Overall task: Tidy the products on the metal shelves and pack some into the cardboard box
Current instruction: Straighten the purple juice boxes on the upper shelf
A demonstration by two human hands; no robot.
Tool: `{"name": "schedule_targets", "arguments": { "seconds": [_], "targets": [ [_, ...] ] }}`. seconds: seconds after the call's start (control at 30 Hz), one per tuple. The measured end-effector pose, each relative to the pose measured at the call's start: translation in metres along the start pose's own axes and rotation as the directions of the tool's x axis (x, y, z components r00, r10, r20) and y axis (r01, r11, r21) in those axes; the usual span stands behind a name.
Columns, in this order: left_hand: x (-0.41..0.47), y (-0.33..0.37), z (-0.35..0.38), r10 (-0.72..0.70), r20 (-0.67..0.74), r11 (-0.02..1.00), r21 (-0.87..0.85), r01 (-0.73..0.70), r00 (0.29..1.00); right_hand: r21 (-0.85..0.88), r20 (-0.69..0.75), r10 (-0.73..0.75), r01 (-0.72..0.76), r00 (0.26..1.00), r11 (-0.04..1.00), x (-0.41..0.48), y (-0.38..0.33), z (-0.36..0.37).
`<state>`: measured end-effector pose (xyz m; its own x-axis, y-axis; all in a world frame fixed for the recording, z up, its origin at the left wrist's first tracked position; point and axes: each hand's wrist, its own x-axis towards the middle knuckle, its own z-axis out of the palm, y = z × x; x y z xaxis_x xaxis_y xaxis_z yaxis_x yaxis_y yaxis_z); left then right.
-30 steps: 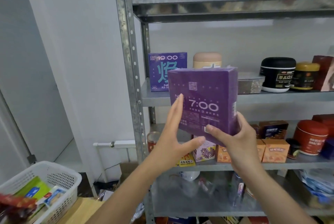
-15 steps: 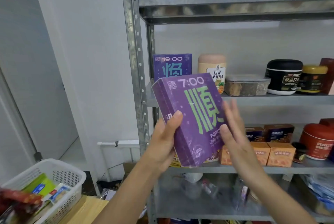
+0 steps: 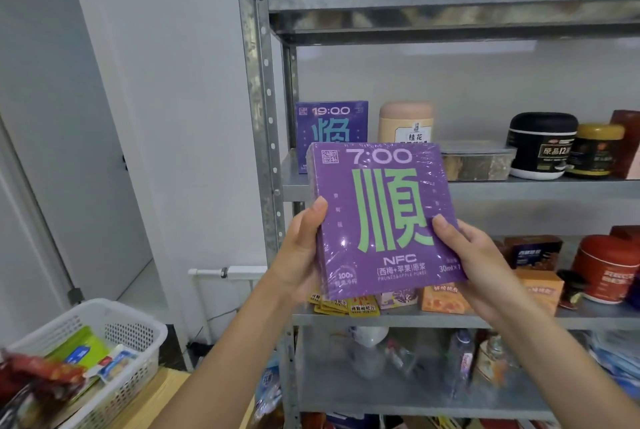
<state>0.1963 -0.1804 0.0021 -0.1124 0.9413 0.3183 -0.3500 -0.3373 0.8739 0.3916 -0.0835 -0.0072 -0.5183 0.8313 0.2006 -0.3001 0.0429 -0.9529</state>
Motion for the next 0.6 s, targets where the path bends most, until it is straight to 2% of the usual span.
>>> {"name": "schedule_targets", "arguments": {
  "seconds": [0.2, 0.3, 0.37, 0.43, 0.5, 0.6],
  "targets": [
    [0.002, 0.005, 0.004, 0.077, -0.229, 0.952, 0.307, -0.003, 0.970, -0.034, -0.112, -0.077, 0.074, 0.991, 0.997, 0.000, 0.000, 0.005],
    [0.007, 0.001, 0.002, 0.083, -0.296, 0.944, 0.329, 0.020, 0.951, -0.075, -0.152, -0.122, 0.112, 0.981, 0.991, -0.001, -0.002, 0.009],
    [0.010, -0.001, 0.000, 0.094, -0.319, 0.933, 0.358, 0.028, 0.943, -0.164, -0.176, -0.199, 0.171, 0.964, 0.972, -0.003, -0.003, 0.012],
    [0.014, -0.005, -0.004, 0.103, -0.335, 0.924, 0.382, 0.035, 0.937, -0.294, -0.182, -0.334, 0.273, 0.925, 0.916, -0.007, -0.005, 0.016],
    [0.018, -0.009, -0.007, 0.094, -0.345, 0.925, 0.376, 0.046, 0.934, -0.446, -0.137, -0.462, 0.362, 0.876, 0.819, -0.011, -0.006, 0.022],
    [0.024, -0.014, -0.012, 0.084, -0.341, 0.941, 0.337, 0.038, 0.936, -0.567, -0.068, -0.583, 0.449, 0.810, 0.690, -0.012, 0.000, 0.024]
  ]
}}
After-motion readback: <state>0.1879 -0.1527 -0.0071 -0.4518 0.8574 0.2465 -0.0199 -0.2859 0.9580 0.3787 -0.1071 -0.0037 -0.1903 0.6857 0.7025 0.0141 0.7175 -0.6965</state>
